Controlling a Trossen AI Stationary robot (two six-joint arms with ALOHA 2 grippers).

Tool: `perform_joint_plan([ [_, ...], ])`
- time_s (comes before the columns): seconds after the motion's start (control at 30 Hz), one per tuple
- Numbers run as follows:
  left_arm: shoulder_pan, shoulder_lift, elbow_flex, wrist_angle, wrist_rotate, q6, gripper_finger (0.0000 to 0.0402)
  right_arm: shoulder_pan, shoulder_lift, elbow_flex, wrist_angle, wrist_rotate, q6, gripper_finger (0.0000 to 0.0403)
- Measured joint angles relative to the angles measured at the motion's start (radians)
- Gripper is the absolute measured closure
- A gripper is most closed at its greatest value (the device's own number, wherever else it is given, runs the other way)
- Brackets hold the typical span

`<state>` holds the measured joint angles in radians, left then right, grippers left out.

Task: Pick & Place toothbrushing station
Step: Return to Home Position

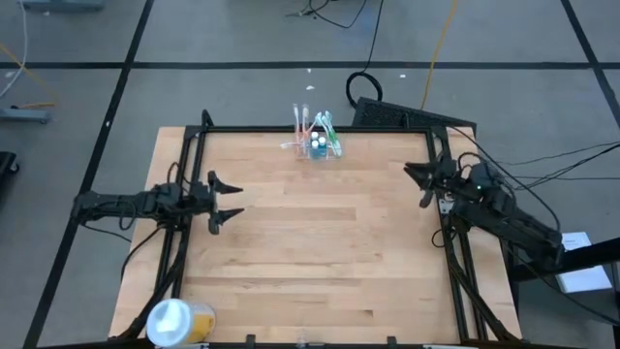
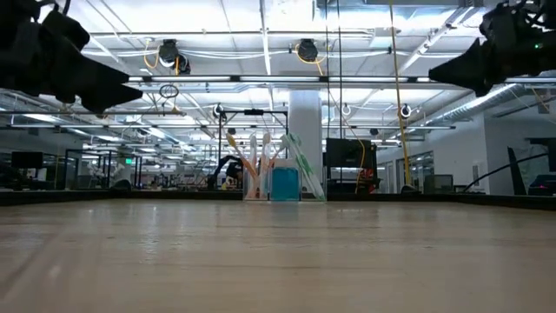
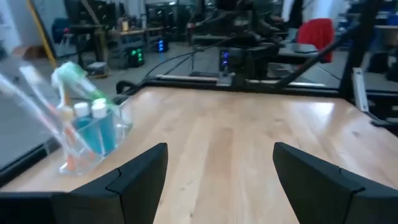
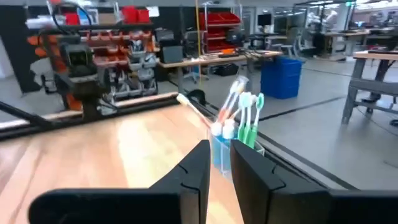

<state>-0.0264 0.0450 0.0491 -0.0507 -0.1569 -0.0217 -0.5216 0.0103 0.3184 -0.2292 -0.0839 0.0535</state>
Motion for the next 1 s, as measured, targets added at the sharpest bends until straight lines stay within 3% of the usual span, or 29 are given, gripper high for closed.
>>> perform_joint_plan([
  [0.13,-0.014,0.001,-0.003,0.004,-0.021,0.012,0.0105,0.01,-0.007,-0.074,0.038,-0.056,-0.032,0.0348],
  [0.4,-0.015,0.007,-0.003,0.005,-0.032,0.048,0.0105,0.016,-0.006,-0.299,0.452,-0.07,0.024,0.0348],
  [0.67,-0.015,0.007,-0.004,0.005,-0.025,0.043,0.0105,0.028,0.013,-0.301,0.321,-0.074,-0.022,0.0348],
  [1.0,-0.014,0.007,-0.004,0.005,-0.027,0.043,0.0105,0.034,0.017,-0.303,0.325,-0.074,0.007,0.0348],
])
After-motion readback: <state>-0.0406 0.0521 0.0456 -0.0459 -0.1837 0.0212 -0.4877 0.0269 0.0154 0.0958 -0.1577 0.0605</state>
